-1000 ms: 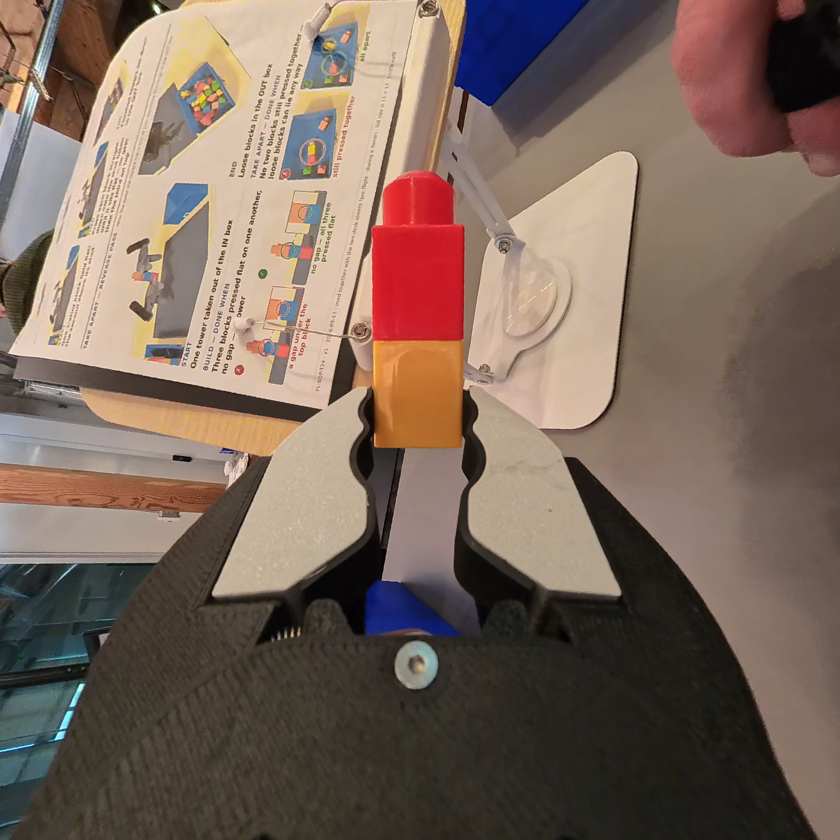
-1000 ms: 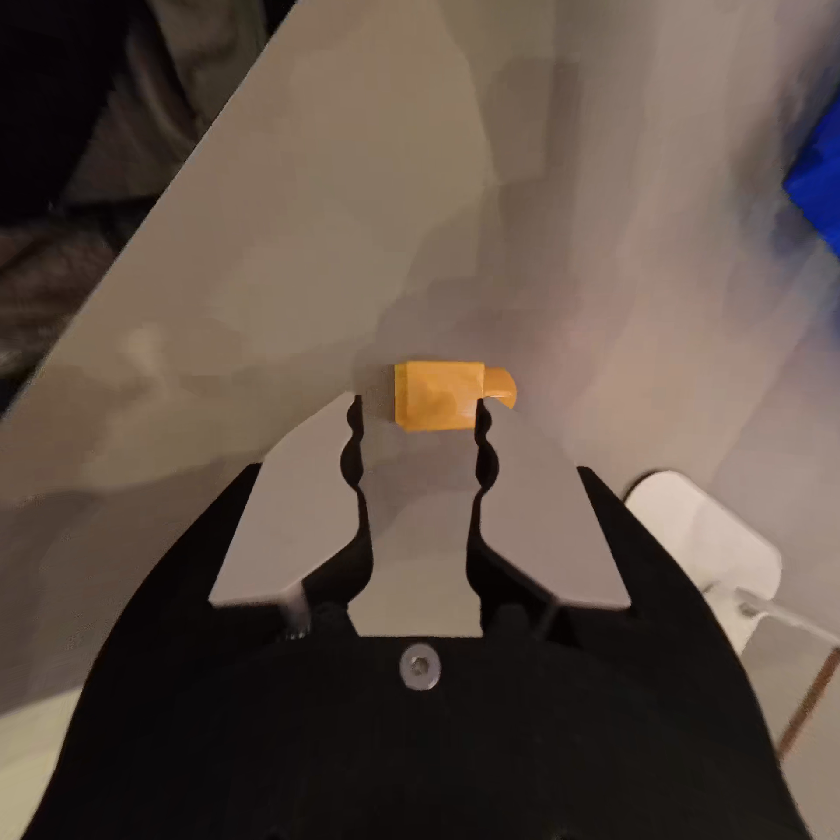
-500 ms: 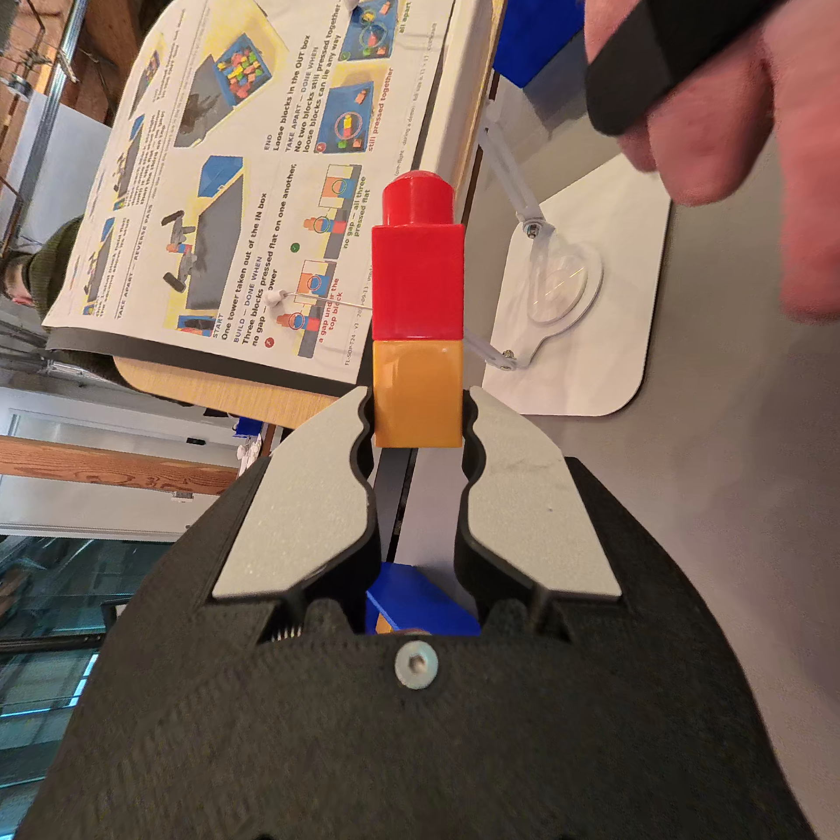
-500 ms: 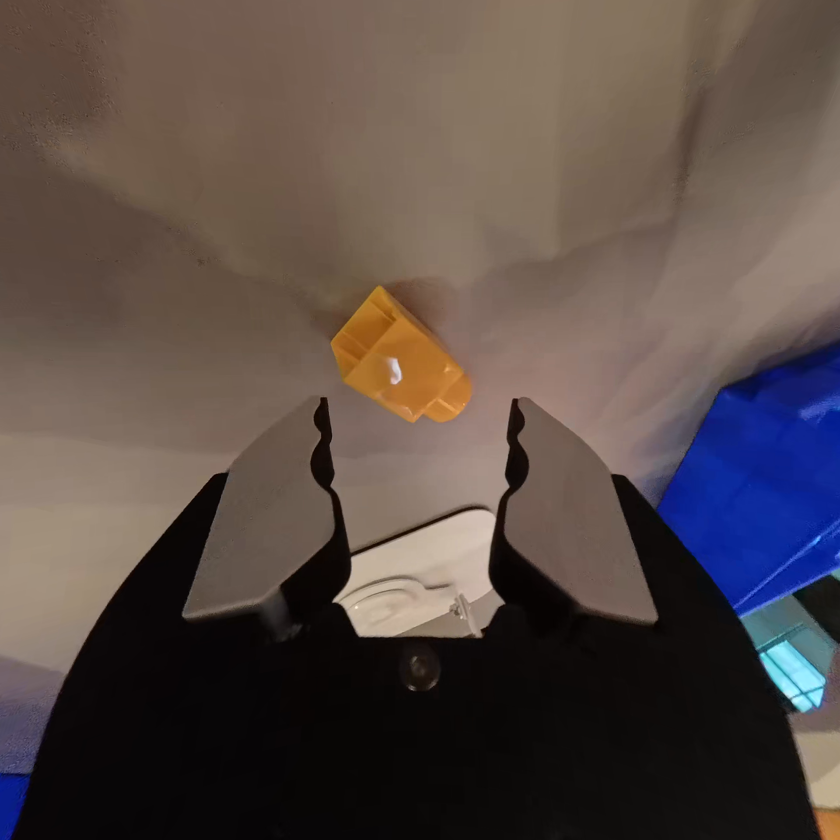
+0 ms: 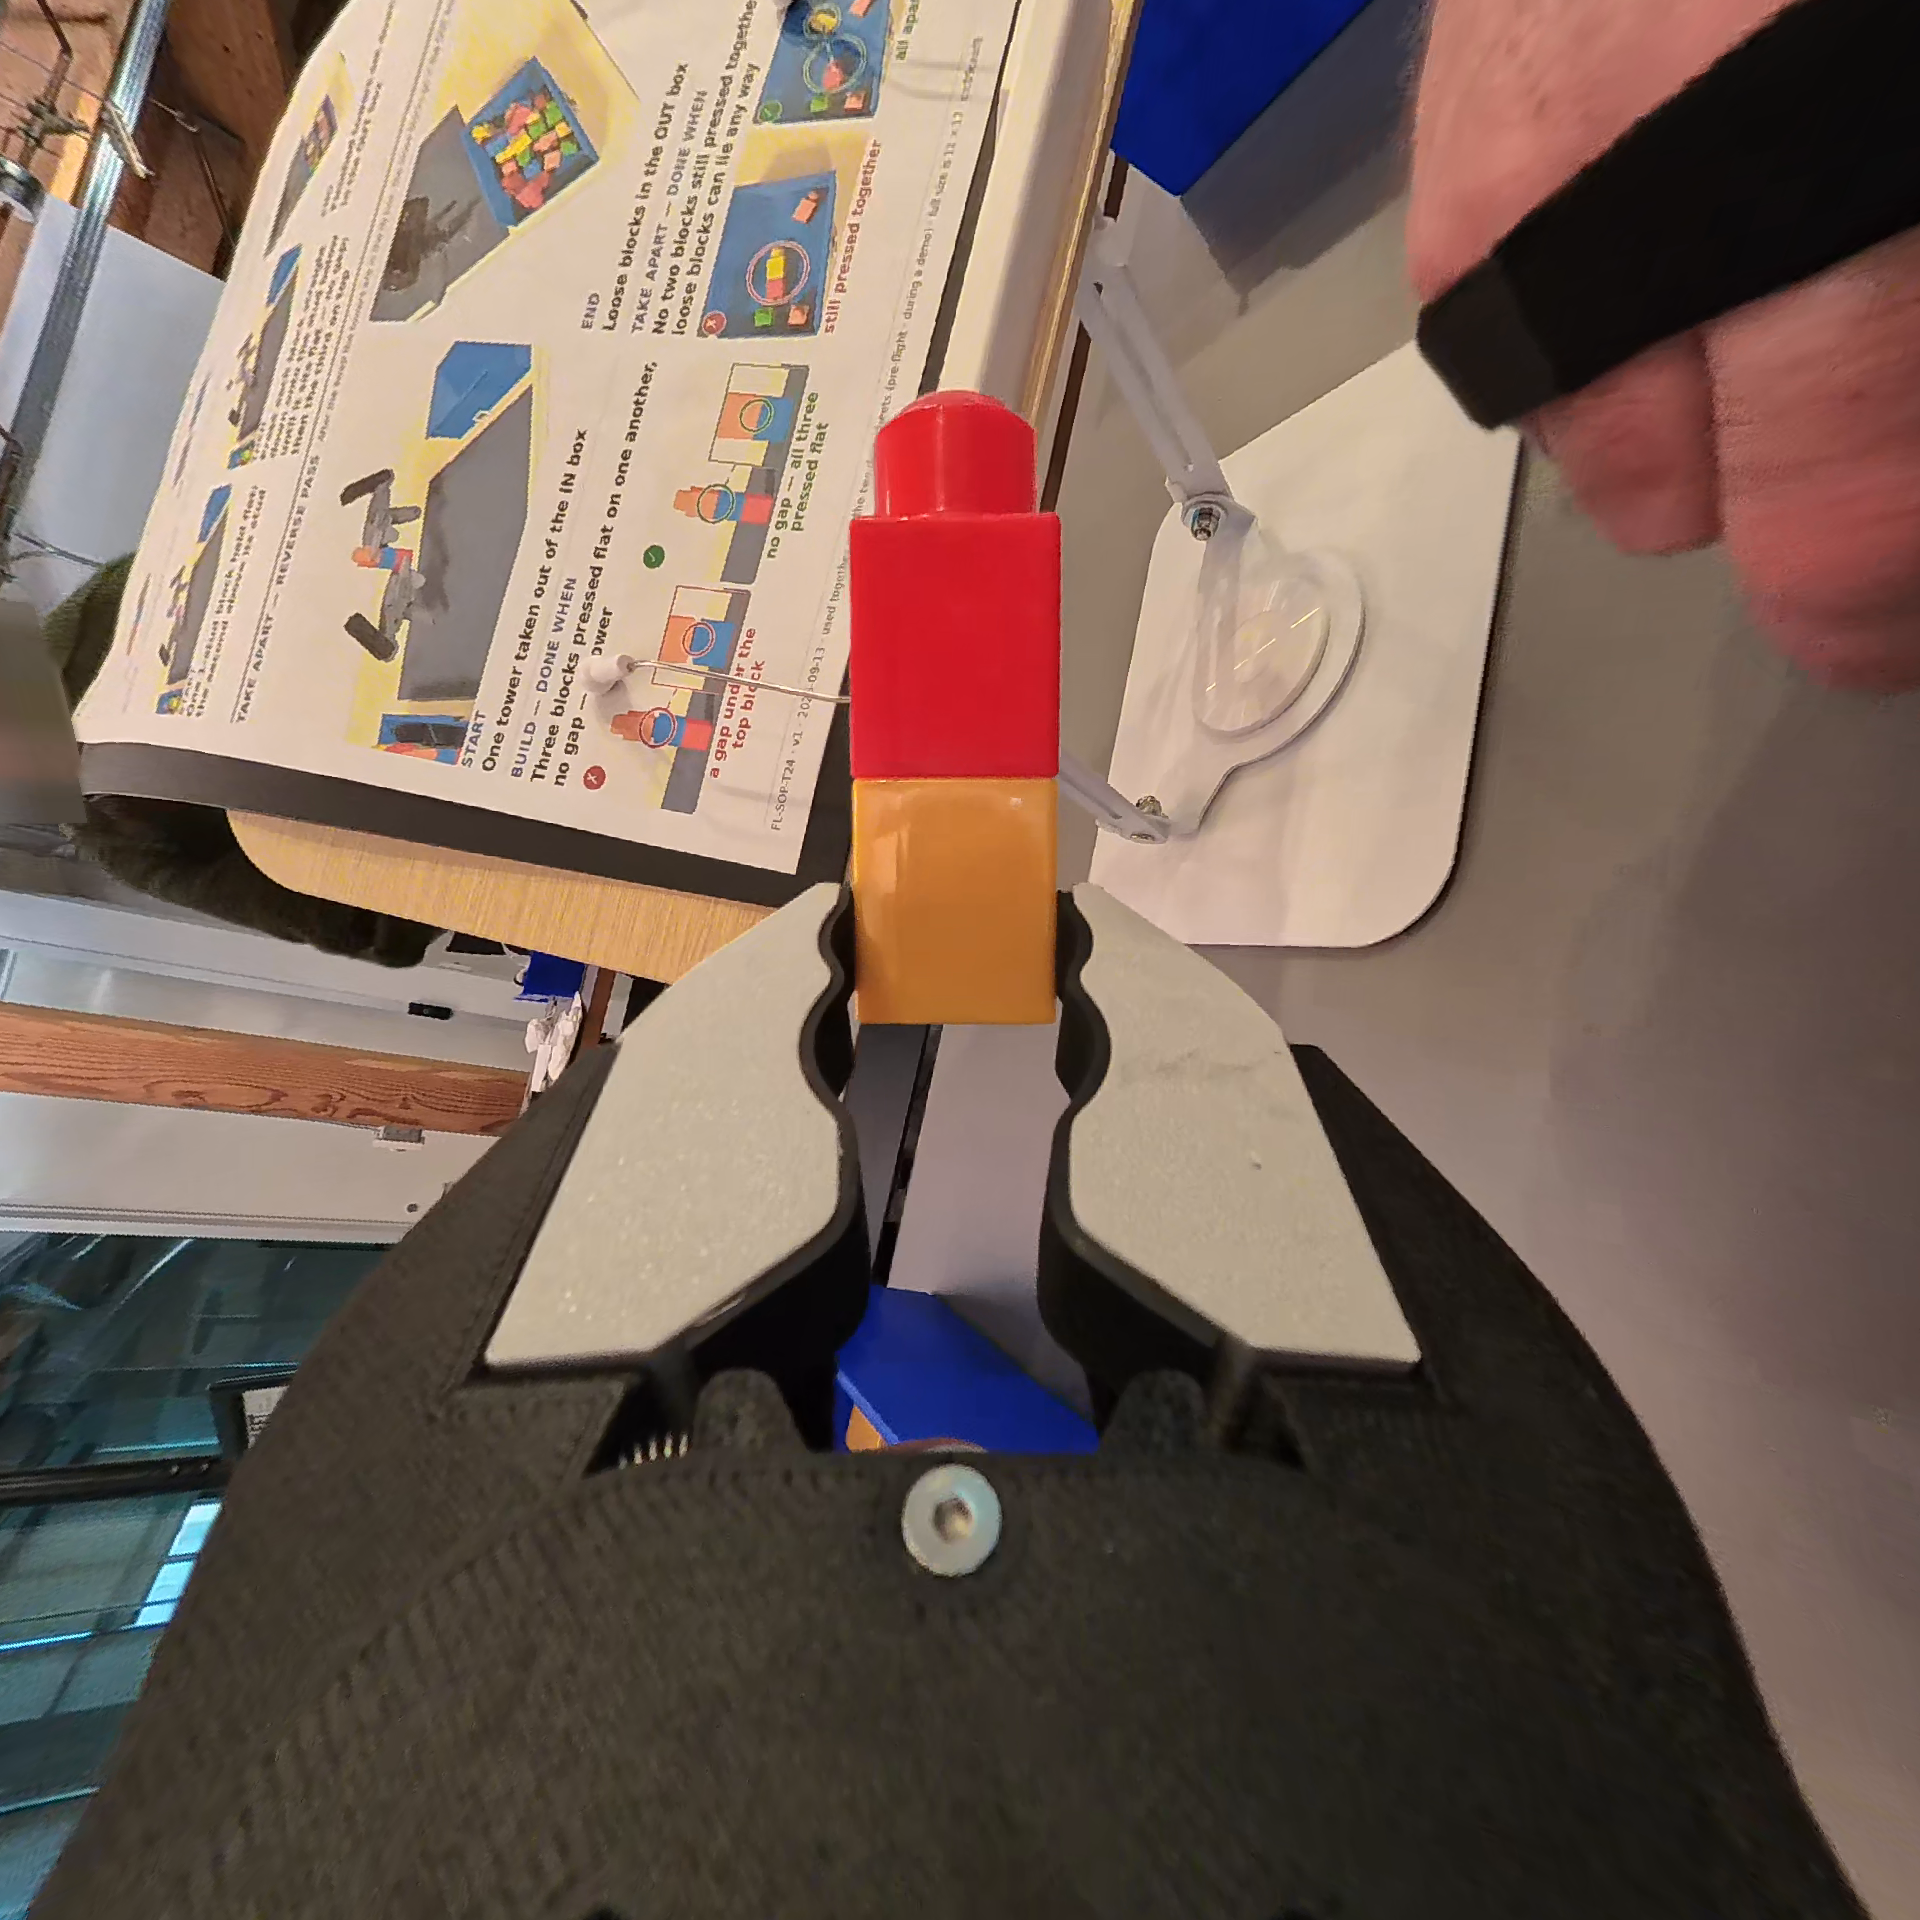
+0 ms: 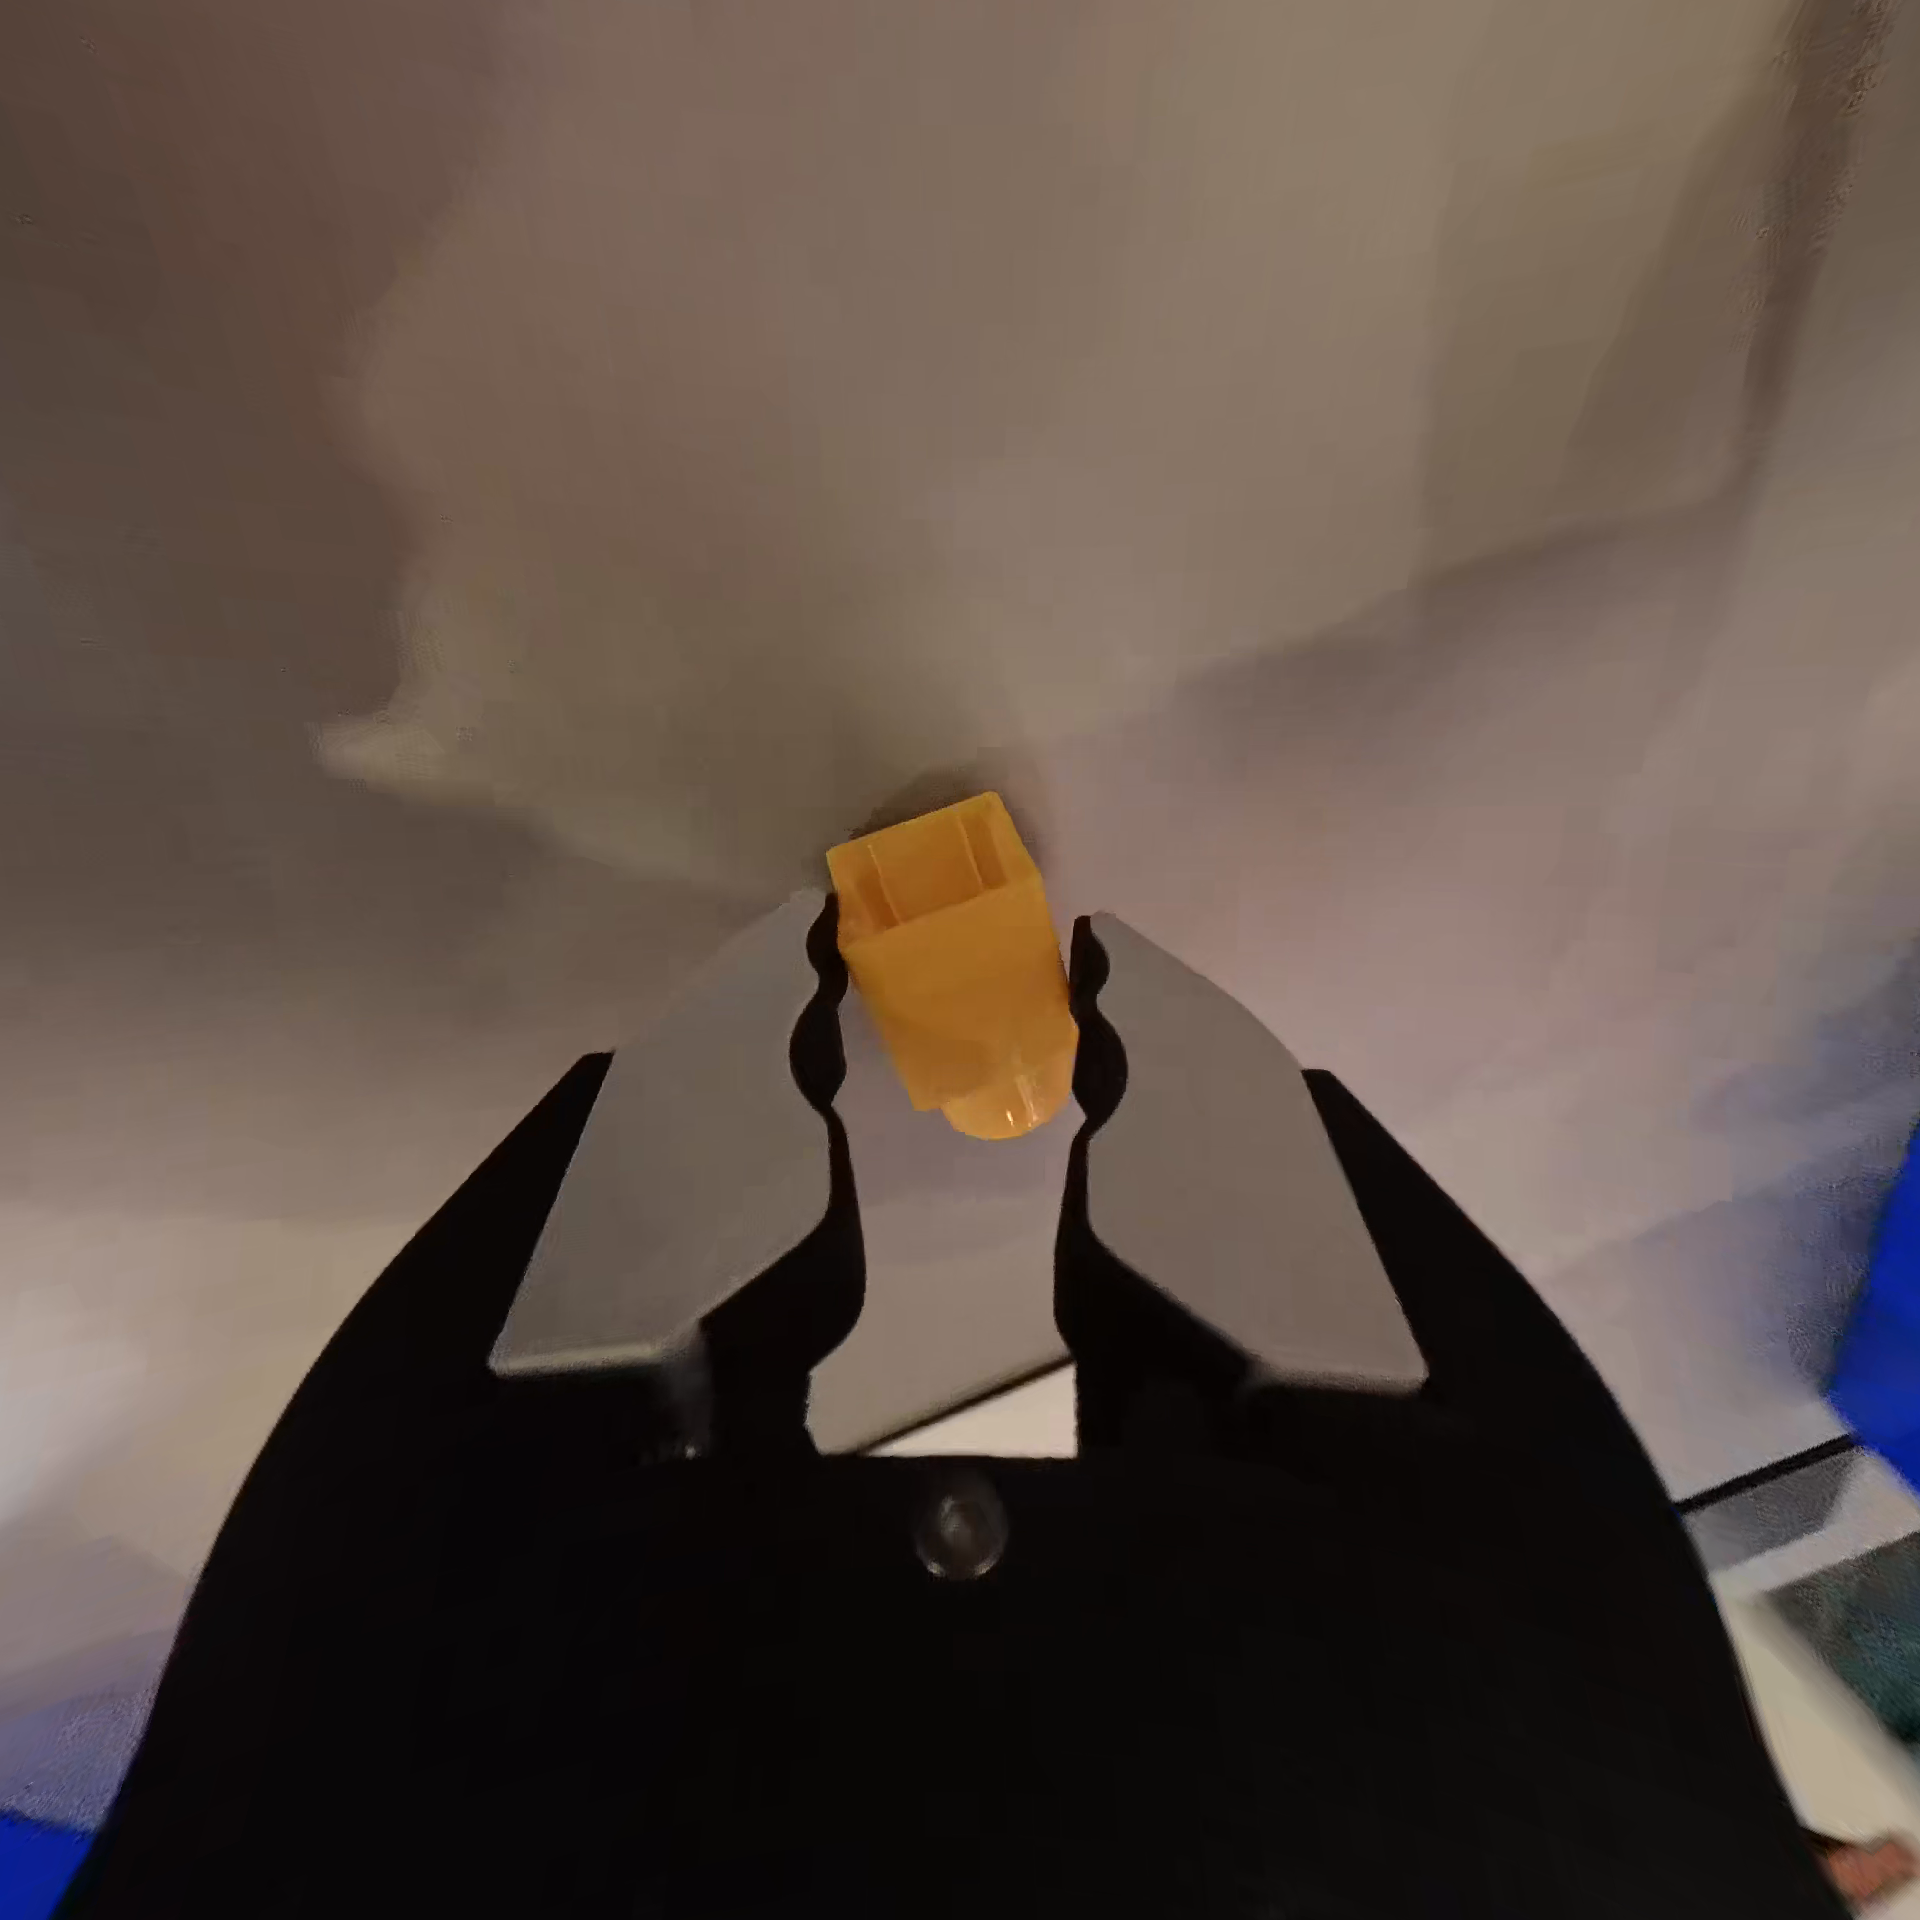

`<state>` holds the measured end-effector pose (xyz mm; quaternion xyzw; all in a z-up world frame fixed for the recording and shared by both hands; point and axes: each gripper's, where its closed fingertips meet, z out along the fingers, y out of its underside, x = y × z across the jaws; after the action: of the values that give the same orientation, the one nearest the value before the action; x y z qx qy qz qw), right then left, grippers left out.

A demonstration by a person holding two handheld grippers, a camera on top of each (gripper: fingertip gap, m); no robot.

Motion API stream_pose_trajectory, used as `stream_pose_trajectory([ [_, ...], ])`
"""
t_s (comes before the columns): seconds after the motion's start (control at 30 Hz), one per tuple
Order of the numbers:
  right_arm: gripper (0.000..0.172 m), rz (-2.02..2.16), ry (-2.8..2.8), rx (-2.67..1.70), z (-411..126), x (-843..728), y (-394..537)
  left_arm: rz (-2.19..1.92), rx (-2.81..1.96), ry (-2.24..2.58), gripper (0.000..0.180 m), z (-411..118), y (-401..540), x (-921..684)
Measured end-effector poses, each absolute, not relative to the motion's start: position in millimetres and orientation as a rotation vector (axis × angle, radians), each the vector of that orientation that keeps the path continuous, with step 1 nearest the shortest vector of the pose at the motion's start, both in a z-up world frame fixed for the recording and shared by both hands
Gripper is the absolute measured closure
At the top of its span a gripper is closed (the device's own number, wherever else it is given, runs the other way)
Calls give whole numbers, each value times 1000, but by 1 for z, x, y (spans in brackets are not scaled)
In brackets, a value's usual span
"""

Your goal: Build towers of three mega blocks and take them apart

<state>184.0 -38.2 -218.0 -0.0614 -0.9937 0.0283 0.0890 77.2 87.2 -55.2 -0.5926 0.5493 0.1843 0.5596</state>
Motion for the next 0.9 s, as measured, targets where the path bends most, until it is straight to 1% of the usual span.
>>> stream_pose_trajectory([
  [0.13, 131, 188, -2760, -528, -199, 177, -27, 409, -1400, 1302, 145, -57, 86, 81],
  [0.3, 131, 88, -2377, -933, -163, 182, 26, 391, -1406, 1311, 145, -60, 84, 88],
  [0.43, 132, -35, -2087, -1143, -135, 203, 66, 383, -1402, 1334, 145, -62, 80, 99],
  [0.53, 132, -99, -1898, -1240, -118, 217, 90, 382, -1412, 1349, 145, -65, 78, 108],
  [0.67, 132, -190, -1716, -1266, -105, 226, 106, 394, -1414, 1365, 145, -69, 74, 121],
  [0.9, 132, -395, -1602, -1285, -105, 233, 118, 467, -1486, 1393, 145, -83, 75, 132],
])
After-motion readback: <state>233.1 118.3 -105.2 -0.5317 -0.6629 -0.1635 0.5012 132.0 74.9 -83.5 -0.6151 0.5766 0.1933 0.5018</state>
